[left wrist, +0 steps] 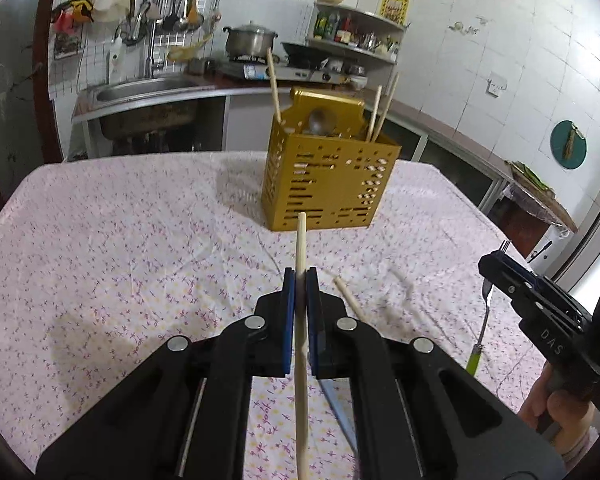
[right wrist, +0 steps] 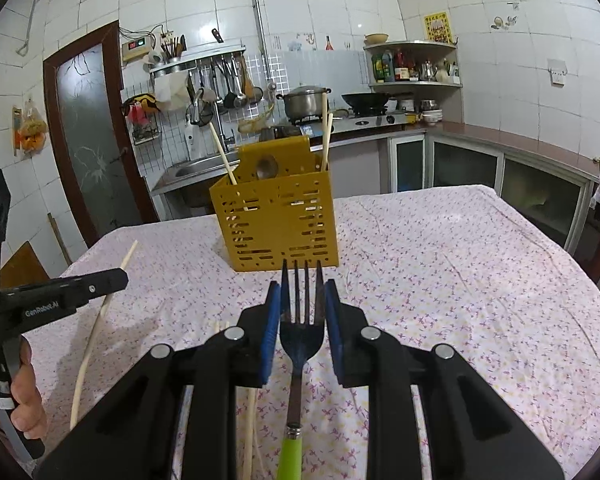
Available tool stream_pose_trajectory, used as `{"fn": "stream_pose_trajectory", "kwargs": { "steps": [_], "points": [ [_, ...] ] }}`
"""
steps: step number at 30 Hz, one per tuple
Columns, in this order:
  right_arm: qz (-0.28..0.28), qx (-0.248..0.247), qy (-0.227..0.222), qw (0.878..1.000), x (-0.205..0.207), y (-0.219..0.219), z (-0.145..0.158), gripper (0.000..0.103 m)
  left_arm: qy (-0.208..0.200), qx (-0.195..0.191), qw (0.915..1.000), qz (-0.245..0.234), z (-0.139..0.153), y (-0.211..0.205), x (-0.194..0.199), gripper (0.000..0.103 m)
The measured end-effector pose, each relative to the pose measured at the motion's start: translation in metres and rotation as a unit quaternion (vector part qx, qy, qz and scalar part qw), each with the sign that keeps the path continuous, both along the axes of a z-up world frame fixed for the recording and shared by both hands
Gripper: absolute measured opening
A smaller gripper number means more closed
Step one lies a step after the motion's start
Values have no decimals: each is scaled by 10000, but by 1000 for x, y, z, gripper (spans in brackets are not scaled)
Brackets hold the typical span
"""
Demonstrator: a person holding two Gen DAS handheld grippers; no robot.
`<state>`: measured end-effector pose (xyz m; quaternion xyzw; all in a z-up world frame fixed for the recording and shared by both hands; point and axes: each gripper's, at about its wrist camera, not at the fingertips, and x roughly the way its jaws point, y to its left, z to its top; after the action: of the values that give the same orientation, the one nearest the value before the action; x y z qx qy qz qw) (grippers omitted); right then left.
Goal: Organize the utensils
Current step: 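Lift the fork and chopstick and carry both to the yellow holder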
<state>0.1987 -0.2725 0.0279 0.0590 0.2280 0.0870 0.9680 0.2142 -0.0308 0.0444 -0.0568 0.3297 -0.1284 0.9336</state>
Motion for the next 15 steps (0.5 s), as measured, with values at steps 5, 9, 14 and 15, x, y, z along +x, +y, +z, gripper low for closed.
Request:
{"fn": "stream_pose_trajectory", "kwargs": {
  "steps": [5, 9, 14, 15],
  "points": [
    [-49, -14, -20, 10000, -10, -3, 5, 22, -95, 4, 10000, -17, 3, -3, -11, 4],
    [-63, -60, -26, 10000, -14, -2, 8, 22, -188, -52, 9998, -41, 8, -1, -21, 4],
    [-52, -152, -67, 9998, -27, 1, 14, 22, -344, -55, 9994, -62, 17, 1, -34, 4],
    [-54, -164, -74, 9998, -27, 2, 16, 22, -370, -41, 9993, -59, 18, 1, -36, 4]
  ]
}}
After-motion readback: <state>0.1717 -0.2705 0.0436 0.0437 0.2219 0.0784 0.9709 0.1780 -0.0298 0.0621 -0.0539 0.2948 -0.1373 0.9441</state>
